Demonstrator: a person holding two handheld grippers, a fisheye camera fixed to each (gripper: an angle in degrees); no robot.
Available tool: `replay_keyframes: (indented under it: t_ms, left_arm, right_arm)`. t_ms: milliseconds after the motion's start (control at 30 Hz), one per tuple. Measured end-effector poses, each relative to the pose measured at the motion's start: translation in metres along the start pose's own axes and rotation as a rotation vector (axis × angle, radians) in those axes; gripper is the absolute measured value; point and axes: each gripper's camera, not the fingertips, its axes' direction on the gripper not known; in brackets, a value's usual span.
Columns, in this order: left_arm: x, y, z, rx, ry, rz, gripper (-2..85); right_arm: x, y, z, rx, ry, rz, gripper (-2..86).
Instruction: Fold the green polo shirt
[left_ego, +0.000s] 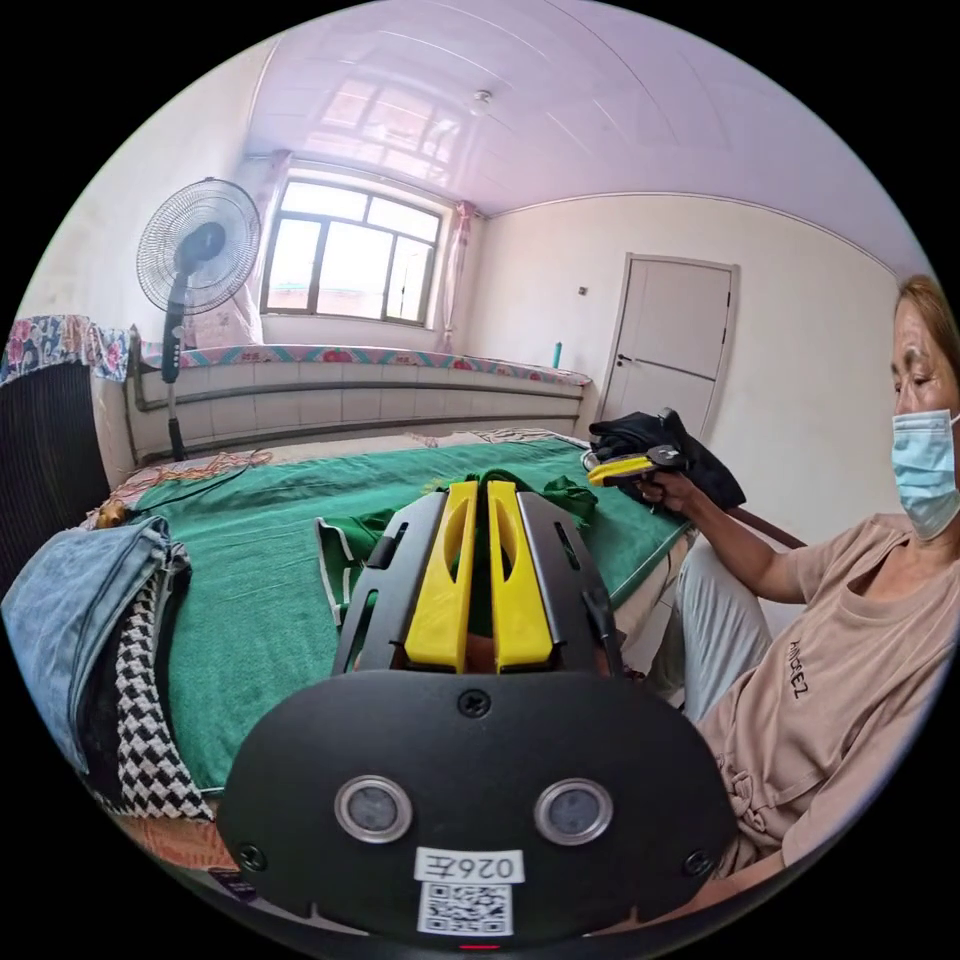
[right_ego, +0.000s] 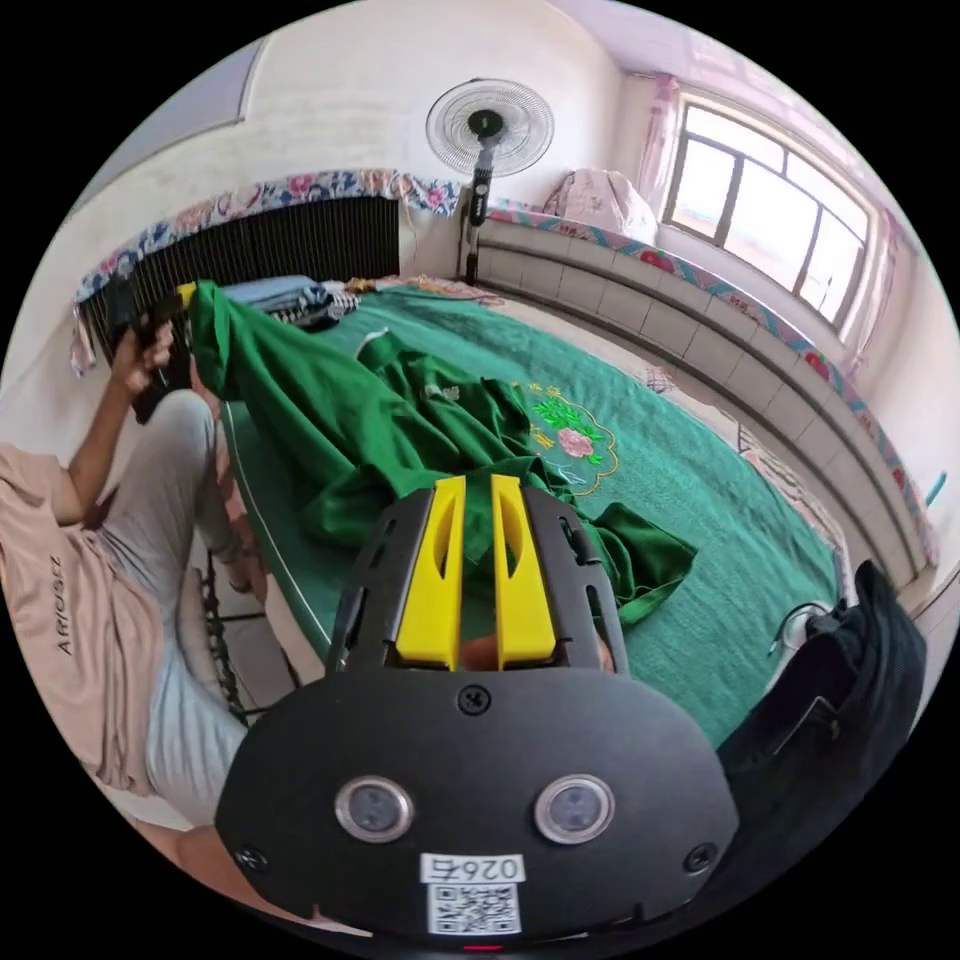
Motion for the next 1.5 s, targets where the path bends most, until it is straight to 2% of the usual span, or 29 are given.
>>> replay_keyframes:
  t_ms: [100,433,533,567,667,733,800,933,1033,1200,1267,1500]
  left_arm:
    - [-0.009,0.005,-0.012,0.022,0.0,-0.026,0.1]
    - [-0.02,0.022,-0.011,0.016,0.014,-0.06,0.2]
    - [-0.023,0.025,-0.012,0.01,0.01,-0.06,0.1]
    - [-0.024,0.026,-0.012,0.009,0.01,-0.061,0.1]
    - [-0.03,0.031,-0.016,0.02,0.005,-0.082,0.1]
    - [-0.038,0.033,-0.024,0.048,0.001,-0.121,0.1]
    - [-0.046,0.031,-0.034,0.084,0.016,-0.149,0.1]
    - [-0.064,0.016,-0.062,0.162,0.05,-0.175,0.0]
    - [-0.075,0.006,-0.079,0.209,0.096,-0.195,-0.1]
    - [-0.066,-0.01,-0.106,0.265,0.162,-0.174,-0.3]
    - [-0.051,-0.016,-0.12,0.277,0.12,-0.126,-0.3]
    - [-0.022,-0.015,-0.179,0.377,0.126,-0.05,-0.4]
  right_arm:
    - [-0.004,0.031,0.067,-0.057,0.054,-0.1,2.3]
    - [0.019,0.105,0.288,-0.209,-0.04,-0.391,6.8]
    - [0.041,0.113,0.36,-0.288,-0.027,-0.404,6.2]
    - [0.052,0.115,0.392,-0.334,0.003,-0.403,2.7]
    - [0.091,0.113,0.457,-0.455,0.133,-0.387,-0.9]
    - [0.126,0.103,0.47,-0.432,0.164,-0.321,-1.3]
    - [0.172,0.088,0.461,-0.347,0.222,-0.19,-1.5]
    - [0.276,0.069,0.391,-0.047,0.32,0.176,-1.5]
    - [0.311,0.067,0.344,0.101,0.399,0.295,-1.5]
    - [0.309,0.045,0.279,0.271,0.536,0.301,-1.4]
    - [0.291,0.028,0.256,0.322,0.624,0.258,-1.4]
    - [0.24,-0.009,0.245,0.324,0.914,0.089,-1.4]
